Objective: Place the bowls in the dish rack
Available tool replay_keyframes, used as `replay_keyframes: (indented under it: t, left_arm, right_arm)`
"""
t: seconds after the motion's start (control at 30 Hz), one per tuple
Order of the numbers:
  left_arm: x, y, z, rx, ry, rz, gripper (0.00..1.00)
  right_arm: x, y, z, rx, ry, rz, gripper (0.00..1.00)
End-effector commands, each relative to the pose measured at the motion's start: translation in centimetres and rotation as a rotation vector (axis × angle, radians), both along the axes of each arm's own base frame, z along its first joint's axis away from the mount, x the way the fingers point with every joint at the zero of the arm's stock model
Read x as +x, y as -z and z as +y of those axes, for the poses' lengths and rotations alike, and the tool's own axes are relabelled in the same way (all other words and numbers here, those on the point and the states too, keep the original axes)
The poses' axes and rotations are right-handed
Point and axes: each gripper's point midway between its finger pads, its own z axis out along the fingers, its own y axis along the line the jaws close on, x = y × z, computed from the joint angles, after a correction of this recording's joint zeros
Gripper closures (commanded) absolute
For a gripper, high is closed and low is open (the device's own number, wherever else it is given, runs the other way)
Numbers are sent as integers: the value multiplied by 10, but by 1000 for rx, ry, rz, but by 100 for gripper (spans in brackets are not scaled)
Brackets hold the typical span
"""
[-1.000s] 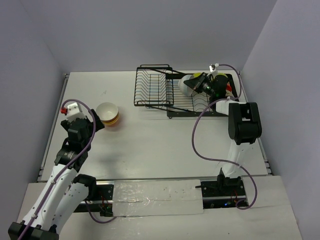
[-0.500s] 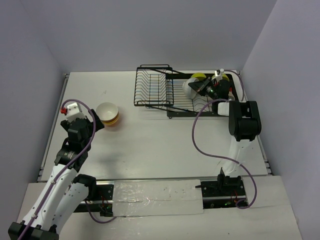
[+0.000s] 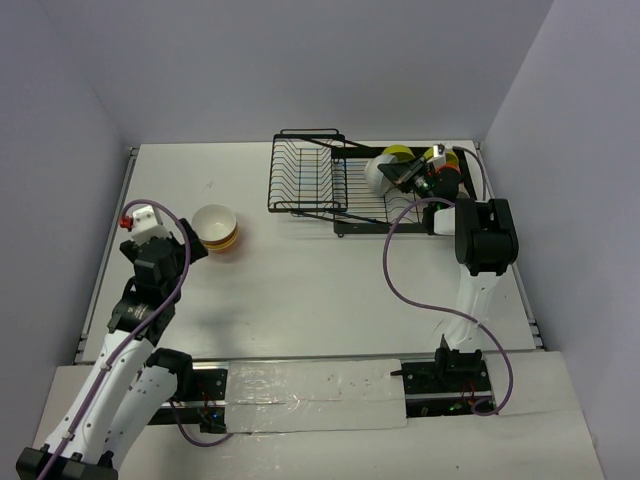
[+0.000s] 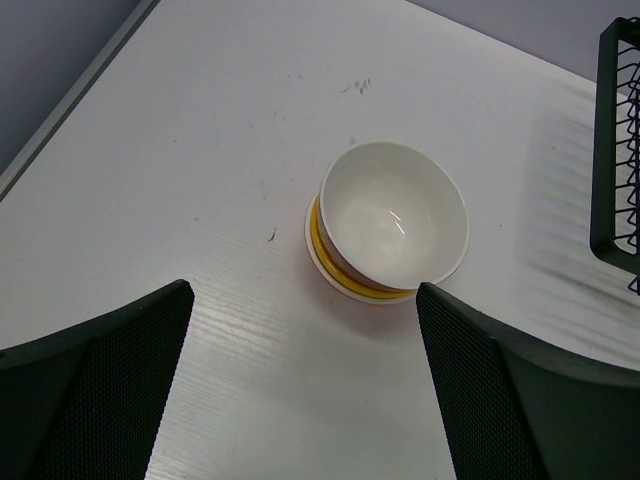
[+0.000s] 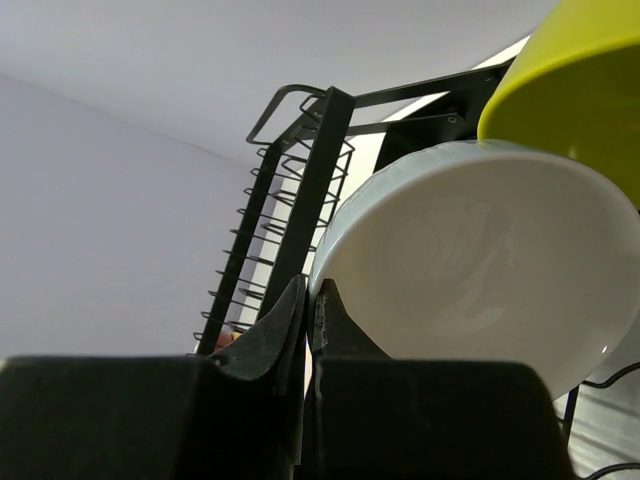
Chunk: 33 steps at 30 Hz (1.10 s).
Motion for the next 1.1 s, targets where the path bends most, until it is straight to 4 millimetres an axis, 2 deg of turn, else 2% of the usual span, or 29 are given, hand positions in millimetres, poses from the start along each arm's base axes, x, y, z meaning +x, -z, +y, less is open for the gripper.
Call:
replay_keyframes:
  t: [0.0, 0.37, 0.73, 0.77, 1.07]
  left_arm:
    - [1, -9, 0, 0, 0, -36, 1]
    - [0, -12, 0, -3, 3, -46, 1]
    - [-1, -14, -1, -4, 9, -51, 1]
    - [-1, -15, 0, -4, 10, -57, 1]
    - [-3, -15, 0, -3, 10, -59, 1]
  right_arm:
    - [-2, -29, -5, 24, 27, -130, 100]
    - [-9, -11, -21, 24, 153, -72, 100]
    - [-5, 2, -31, 57, 226, -44, 95]
    - [-5, 3, -29, 58, 214, -46, 100]
    - [0, -11, -20, 69, 158, -110, 100]
